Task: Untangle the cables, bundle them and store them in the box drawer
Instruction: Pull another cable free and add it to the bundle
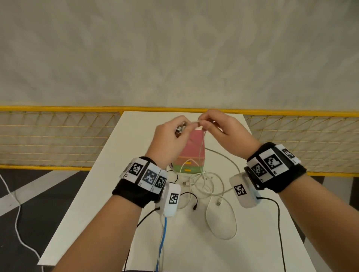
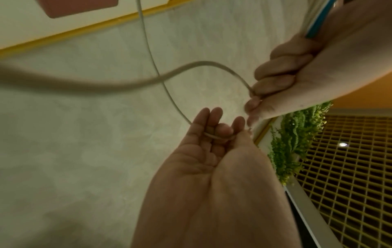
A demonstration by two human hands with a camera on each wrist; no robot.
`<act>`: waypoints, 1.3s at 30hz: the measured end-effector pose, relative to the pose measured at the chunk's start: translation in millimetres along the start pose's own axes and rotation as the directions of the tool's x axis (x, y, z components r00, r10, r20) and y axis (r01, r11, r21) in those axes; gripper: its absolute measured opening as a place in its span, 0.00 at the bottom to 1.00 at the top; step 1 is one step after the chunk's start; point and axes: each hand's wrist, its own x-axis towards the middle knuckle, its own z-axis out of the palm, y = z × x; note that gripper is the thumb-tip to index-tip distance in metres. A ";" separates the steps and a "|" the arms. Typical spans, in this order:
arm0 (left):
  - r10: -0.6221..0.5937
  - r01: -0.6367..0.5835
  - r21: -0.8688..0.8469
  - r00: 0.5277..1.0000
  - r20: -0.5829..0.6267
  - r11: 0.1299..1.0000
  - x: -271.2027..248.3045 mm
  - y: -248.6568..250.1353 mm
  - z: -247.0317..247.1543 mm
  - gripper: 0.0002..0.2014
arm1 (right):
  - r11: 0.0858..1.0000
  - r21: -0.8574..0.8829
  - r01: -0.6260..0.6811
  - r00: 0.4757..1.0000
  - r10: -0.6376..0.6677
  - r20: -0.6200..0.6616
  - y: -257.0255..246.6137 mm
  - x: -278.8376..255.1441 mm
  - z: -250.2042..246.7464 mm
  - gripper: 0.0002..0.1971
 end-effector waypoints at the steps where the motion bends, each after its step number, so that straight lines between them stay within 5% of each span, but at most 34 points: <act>1: -0.001 -0.002 -0.038 0.997 -0.075 0.999 1.1 1.1 -2.5 0.10 | 1.000 0.014 -0.028 1.000 0.028 -0.007 1.0 0.6 -1.8 0.07; 5: -0.022 -0.029 -0.154 0.946 -0.322 0.988 7.6 2.8 -20.0 0.12 | 0.989 -0.019 -0.147 0.988 0.148 0.053 18.9 -5.5 0.9 0.07; 8: -0.050 -0.017 -0.176 0.929 -0.367 0.984 11.4 -3.2 -29.7 0.13 | 0.984 -0.010 -0.175 0.982 0.176 0.076 23.8 -12.5 3.8 0.09; 15: -0.162 0.071 -0.257 0.921 -0.355 0.964 5.4 -17.9 -35.4 0.13 | 0.920 0.373 -0.124 0.992 0.120 0.032 -16.1 -8.4 -2.2 0.13; 21: -0.218 0.091 -0.318 0.893 -0.392 0.944 3.7 -16.5 -42.1 0.13 | 0.976 -0.069 -0.209 0.960 0.218 0.174 -1.9 -21.1 3.9 0.05; 25: -0.227 0.139 -0.289 0.928 -0.296 0.947 -0.7 -20.9 -40.3 0.12 | 0.932 0.230 -0.279 0.955 0.244 0.171 -14.1 -27.2 9.8 0.13; 28: -0.229 0.158 -0.274 0.941 -0.250 0.949 -5.0 -22.3 -38.8 0.12 | 0.887 0.356 -0.295 0.955 0.262 0.139 -23.5 -28.1 9.2 0.10; 39: -0.203 0.131 -0.275 0.946 -0.252 0.952 -11.3 -15.3 -39.7 0.09 | 0.915 0.108 -0.388 0.902 0.353 0.247 -27.6 -40.1 25.9 0.14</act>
